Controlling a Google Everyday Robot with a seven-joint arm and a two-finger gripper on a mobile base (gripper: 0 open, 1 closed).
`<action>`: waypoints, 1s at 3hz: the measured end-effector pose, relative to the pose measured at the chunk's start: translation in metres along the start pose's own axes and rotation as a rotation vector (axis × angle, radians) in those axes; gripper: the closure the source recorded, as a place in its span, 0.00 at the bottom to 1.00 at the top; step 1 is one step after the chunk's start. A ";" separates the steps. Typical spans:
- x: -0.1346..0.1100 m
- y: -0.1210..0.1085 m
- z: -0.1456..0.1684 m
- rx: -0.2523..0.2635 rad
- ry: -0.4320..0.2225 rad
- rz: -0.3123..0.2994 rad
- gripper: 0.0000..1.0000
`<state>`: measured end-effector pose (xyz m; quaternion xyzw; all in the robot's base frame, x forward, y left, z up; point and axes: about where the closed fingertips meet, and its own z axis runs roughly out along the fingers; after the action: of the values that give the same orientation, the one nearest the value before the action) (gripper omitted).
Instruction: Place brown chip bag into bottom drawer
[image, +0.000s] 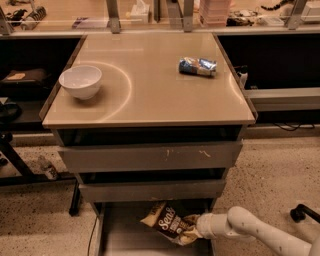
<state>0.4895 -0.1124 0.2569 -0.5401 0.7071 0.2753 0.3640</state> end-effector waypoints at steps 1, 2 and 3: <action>0.005 0.003 0.005 0.010 0.038 0.002 1.00; 0.020 0.012 0.032 0.032 0.086 0.004 1.00; 0.036 0.016 0.054 0.060 0.100 0.012 1.00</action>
Offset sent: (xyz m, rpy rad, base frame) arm -0.0095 0.0276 -0.0706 -0.1594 0.0006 -0.0706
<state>0.4806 -0.0859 0.1964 -0.5377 0.7357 0.2286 0.3425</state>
